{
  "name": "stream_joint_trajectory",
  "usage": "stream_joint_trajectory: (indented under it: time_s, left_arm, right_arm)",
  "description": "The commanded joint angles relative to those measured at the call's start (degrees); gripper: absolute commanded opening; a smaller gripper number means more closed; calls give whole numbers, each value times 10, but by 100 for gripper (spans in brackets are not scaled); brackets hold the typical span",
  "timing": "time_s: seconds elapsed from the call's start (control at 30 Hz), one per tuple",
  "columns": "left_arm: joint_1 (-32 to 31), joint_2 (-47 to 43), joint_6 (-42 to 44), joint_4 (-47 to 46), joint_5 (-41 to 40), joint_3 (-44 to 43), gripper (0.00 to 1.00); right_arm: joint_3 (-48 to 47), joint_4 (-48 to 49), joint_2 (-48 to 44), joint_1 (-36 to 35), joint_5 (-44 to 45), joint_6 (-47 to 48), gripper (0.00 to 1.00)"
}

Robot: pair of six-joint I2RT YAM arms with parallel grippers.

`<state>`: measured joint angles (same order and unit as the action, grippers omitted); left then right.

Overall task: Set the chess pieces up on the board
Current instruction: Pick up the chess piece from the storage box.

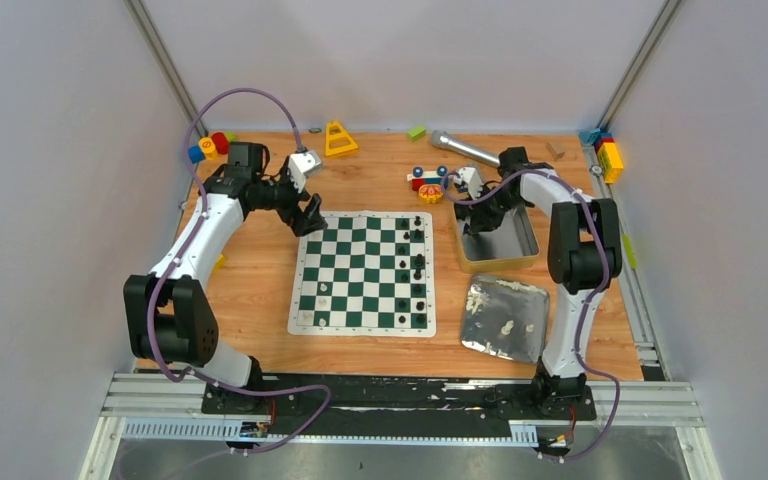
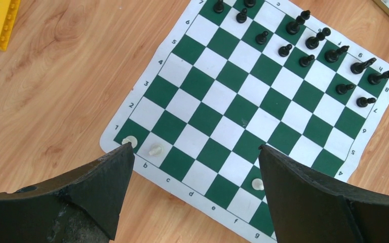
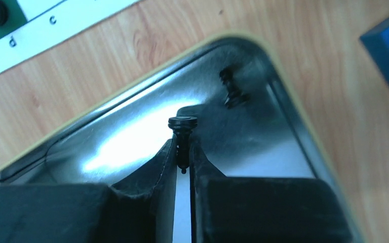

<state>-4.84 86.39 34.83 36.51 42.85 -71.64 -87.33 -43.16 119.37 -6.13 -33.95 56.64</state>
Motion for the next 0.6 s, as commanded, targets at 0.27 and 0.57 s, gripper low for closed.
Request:
stream_joint_trajectory:
  time_s: [0.27,0.57]
  left_arm:
    - [-4,-26,-19,-39,104,-9,99]
    - [-67,-8,9,-51,133,-39,92]
  right_arm:
    - [43,-85,-107,17,-32,-51,0]
    - [-98,-218,-122,7,-159,-79,0]
